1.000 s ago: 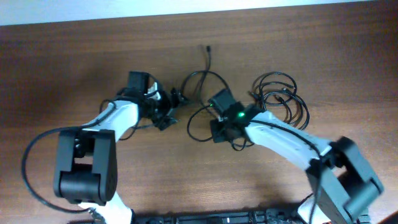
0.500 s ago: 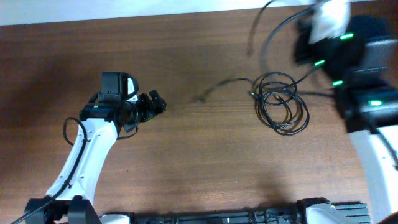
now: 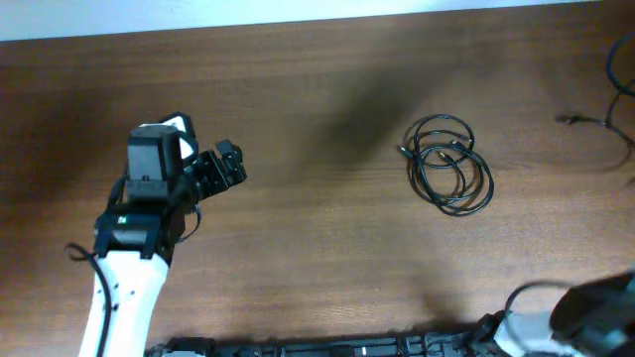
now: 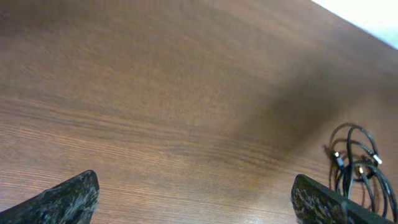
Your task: Untangle cables
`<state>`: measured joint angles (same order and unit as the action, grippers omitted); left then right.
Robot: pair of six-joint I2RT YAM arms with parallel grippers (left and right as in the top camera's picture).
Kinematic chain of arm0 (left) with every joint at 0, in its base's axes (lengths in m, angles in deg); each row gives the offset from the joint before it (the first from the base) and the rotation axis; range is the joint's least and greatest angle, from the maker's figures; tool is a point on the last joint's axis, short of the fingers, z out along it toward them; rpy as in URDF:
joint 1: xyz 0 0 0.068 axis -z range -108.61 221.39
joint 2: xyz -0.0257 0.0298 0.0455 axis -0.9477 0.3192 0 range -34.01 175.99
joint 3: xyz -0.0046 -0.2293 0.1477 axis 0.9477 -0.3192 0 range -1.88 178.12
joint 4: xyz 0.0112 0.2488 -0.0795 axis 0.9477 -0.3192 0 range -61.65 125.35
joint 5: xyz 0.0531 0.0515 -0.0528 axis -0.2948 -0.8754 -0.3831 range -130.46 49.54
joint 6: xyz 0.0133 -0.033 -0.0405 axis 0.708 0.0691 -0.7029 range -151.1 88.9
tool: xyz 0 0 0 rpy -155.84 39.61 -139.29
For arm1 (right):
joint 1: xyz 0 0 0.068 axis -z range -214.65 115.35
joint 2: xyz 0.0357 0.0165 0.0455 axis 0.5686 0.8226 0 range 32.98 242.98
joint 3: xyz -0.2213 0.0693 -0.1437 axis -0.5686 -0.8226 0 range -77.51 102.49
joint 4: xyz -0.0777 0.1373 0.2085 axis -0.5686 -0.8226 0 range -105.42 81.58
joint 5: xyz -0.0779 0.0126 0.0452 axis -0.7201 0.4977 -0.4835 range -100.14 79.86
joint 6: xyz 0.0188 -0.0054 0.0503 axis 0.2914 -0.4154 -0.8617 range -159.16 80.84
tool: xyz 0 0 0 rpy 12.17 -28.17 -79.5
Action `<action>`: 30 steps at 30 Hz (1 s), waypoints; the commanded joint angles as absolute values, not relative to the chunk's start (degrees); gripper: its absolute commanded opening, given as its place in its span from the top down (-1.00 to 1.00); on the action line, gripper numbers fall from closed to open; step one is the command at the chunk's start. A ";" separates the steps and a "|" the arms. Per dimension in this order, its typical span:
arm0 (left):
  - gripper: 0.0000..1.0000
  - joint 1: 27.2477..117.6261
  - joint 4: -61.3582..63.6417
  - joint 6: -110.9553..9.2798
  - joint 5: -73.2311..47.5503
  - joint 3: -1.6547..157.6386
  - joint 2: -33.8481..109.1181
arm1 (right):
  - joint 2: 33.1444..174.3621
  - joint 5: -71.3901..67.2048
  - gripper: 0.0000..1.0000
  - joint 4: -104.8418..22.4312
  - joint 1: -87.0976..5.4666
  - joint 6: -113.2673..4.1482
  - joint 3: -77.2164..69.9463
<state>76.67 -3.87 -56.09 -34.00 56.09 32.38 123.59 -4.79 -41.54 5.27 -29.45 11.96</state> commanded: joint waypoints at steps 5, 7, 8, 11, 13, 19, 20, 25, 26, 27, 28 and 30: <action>-0.98 76.47 -4.22 -55.00 -35.81 56.33 31.00 | 139.41 -10.58 0.85 -48.47 9.62 -29.86 12.27; -0.98 76.47 -4.22 -55.00 -35.81 56.33 31.02 | 142.95 -10.65 0.66 -49.63 9.62 -29.80 12.27; -0.98 76.47 -4.22 -55.00 -35.83 56.33 31.02 | 144.42 -10.67 0.45 -49.87 9.62 -29.80 12.03; -0.98 76.47 -4.20 -55.00 -35.81 56.33 31.00 | 145.99 -10.61 -0.57 -50.22 9.60 -30.23 11.74; -0.98 76.47 -4.22 -55.00 -35.83 56.33 31.02 | 145.40 -10.34 -0.83 -50.29 9.51 -30.23 11.98; -0.98 76.47 -4.73 -54.98 -35.81 56.33 31.02 | 138.49 -8.29 -0.97 -53.02 8.05 -30.21 19.37; -0.98 76.47 -4.97 -55.00 -35.83 56.33 31.02 | 137.40 -8.25 -0.97 -53.92 7.94 -30.25 21.14; -0.98 76.47 -5.51 -55.00 -35.83 56.33 31.02 | 131.98 -7.00 -0.98 -54.55 4.57 -32.96 24.83; -0.98 76.47 -5.51 -55.00 -35.83 56.33 31.02 | 131.89 -4.75 -0.97 -55.36 3.15 -34.32 24.83; -0.98 76.47 -5.51 -55.00 -35.83 56.33 31.02 | 131.94 -0.16 -0.98 -57.08 1.27 -34.32 24.81; -0.98 76.47 -5.49 -55.00 -35.83 56.33 31.02 | 132.03 6.40 -0.98 -59.71 -1.44 -34.30 24.70; -0.98 76.47 -5.54 -54.98 -35.83 56.33 31.02 | 132.33 12.19 -0.97 -61.87 -5.96 -34.32 24.44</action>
